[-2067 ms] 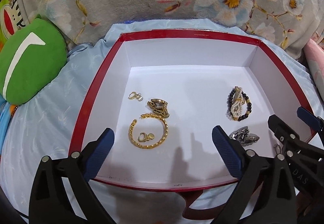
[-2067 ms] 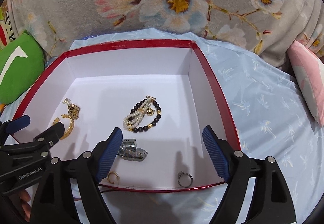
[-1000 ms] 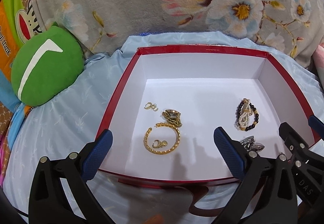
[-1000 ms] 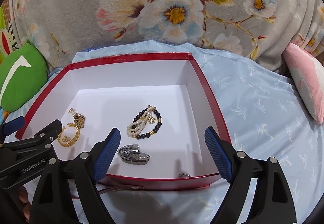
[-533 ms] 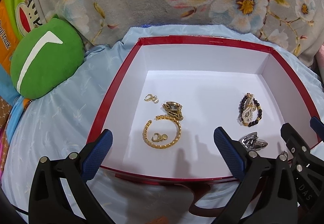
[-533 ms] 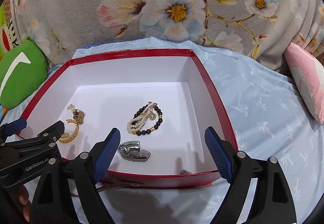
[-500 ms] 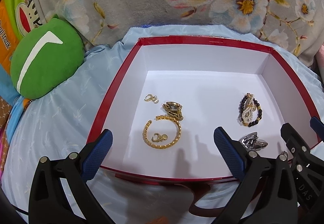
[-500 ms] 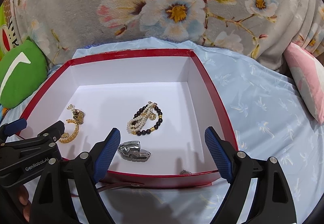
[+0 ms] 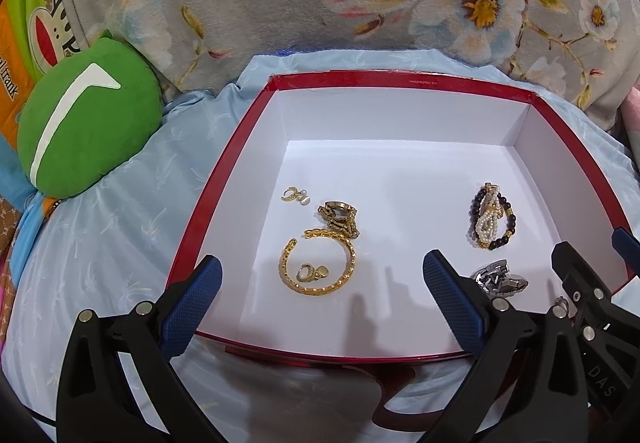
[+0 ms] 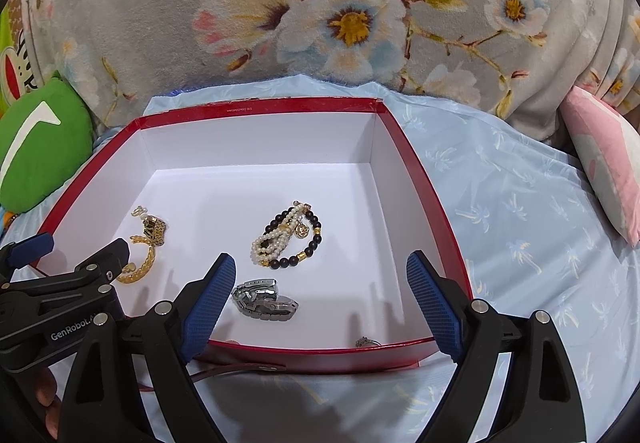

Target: Organize jewelry

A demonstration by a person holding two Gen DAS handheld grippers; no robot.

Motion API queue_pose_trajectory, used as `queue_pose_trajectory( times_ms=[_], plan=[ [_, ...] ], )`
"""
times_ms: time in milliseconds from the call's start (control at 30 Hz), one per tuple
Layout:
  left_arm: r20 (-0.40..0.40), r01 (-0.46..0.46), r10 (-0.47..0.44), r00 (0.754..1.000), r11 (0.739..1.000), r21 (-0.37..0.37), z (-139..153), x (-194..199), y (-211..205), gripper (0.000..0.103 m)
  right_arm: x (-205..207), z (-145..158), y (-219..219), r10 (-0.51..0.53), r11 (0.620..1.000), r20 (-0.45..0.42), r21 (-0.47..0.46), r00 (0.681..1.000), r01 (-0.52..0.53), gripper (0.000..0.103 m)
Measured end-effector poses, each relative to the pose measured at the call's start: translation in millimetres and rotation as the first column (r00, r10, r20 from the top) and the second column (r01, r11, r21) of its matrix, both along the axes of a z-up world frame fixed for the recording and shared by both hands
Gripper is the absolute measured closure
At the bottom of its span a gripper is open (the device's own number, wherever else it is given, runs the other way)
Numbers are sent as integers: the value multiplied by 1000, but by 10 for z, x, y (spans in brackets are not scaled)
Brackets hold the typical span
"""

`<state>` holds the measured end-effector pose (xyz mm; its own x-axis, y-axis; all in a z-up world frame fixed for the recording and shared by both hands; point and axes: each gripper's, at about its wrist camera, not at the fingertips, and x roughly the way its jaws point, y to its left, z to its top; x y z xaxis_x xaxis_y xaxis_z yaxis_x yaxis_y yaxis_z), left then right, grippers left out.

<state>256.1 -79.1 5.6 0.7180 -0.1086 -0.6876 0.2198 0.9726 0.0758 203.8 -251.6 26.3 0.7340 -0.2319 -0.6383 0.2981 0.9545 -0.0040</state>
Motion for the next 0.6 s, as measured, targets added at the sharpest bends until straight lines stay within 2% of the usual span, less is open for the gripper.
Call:
queue_pose_trajectory(
  times_ms=[600],
  plan=[
    [16, -4, 4, 1000, 1000, -1, -8, -12, -7, 5, 10, 23, 6, 0, 1000, 5, -3, 1000, 0, 16]
  ],
)
